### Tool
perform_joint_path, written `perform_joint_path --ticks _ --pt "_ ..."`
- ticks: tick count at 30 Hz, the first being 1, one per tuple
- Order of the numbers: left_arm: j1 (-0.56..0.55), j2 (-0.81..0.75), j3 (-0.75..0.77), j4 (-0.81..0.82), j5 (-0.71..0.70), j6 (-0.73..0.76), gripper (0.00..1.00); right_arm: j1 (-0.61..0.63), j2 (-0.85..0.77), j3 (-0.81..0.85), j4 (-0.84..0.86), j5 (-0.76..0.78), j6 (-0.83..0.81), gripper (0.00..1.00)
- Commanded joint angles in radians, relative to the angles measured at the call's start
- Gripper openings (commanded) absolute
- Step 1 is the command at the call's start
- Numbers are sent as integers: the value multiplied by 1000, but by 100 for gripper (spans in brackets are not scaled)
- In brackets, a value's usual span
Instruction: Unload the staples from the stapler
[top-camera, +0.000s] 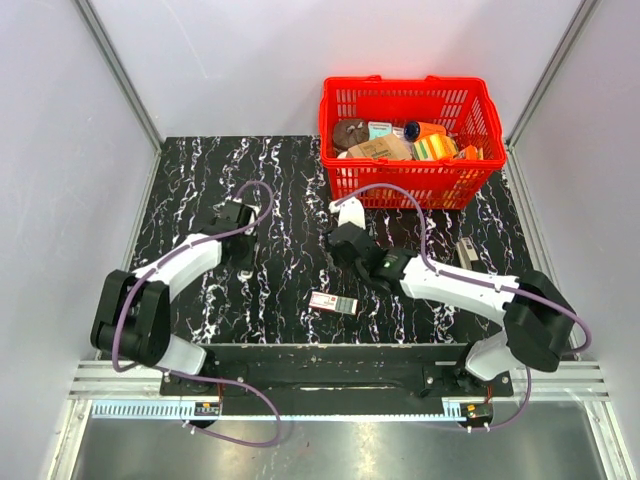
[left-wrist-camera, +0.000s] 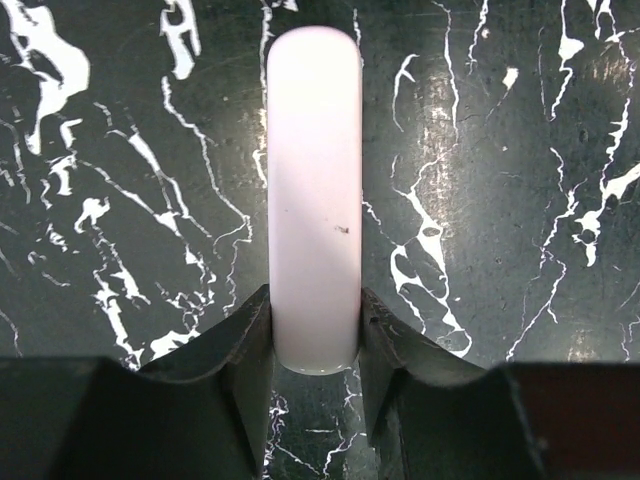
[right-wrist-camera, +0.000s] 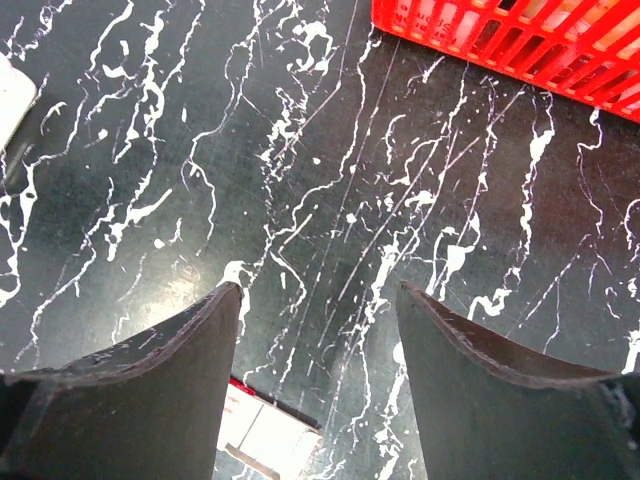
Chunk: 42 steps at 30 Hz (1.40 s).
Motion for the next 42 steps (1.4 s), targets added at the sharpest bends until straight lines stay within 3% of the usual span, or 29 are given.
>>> perform_joint_path --ticks 1,4,5,7,9,10,11,13,15,17,19,22,27,32,42 --pt "-24 37 36 46 13 21 30 11 55 112 -64 30 56 73" --pt "-24 13 70 19 60 31 70 13 113 183 -126 31 79 87" --pt "-24 -1 84 5 71 39 78 14 127 207 -148 37 87 99" --pt "-21 -42 122 -36 88 51 93 17 138 249 -178 48 110 99" --pt "-3 -103 168 -84 132 63 99 16 130 282 -199 91 241 99" --pt "19 -136 193 -105 170 71 99 13 128 321 -266 79 366 99" --pt "45 -172 217 -128 195 76 99 8 128 344 -277 -3 365 100" --pt "98 -240 260 -162 229 86 99 -13 142 371 -258 -139 224 99" --pt "149 -297 296 -193 241 94 99 -17 162 373 -218 -130 175 99" --pt "207 -340 322 -230 243 105 99 -17 177 393 -201 -127 211 86" --pt "253 -384 334 -254 235 120 99 -10 240 497 -273 -115 262 81" --pt "333 -447 310 -273 272 183 99 6 387 675 -414 -127 314 82" --pt "410 -444 277 -311 256 214 99 46 593 887 -445 -217 361 84" --pt "505 -440 233 -317 316 261 99 74 794 1154 -610 -233 440 87" --pt "559 -421 201 -346 332 301 99 89 931 1322 -678 -251 524 82"
